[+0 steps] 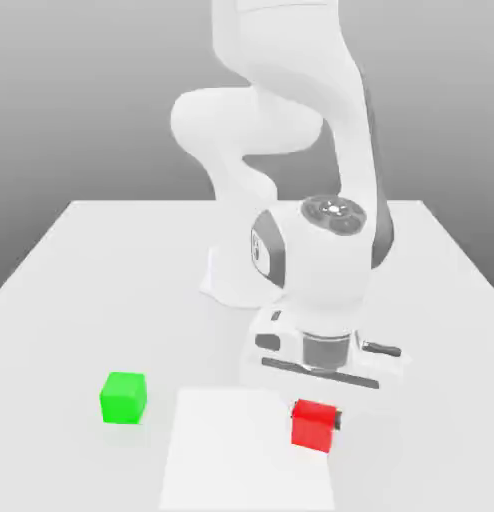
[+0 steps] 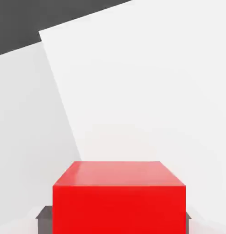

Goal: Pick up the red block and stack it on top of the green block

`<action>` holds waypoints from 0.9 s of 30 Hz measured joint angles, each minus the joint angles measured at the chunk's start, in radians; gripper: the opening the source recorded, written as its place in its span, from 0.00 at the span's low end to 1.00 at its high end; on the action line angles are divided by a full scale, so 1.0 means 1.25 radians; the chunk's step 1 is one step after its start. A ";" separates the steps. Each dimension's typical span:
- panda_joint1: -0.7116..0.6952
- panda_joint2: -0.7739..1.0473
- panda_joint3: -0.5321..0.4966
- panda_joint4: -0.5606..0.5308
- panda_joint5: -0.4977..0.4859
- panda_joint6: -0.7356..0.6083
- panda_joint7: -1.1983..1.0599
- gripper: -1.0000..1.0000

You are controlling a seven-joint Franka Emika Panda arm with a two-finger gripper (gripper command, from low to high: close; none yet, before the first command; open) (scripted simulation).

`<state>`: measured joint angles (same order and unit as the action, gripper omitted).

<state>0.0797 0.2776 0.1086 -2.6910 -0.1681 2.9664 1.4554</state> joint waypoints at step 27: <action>-0.378 -0.326 -0.138 -0.092 0.120 -0.231 0.141 0.00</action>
<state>-0.3930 -0.1299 -0.0638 -2.8058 -0.0187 2.6776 1.6312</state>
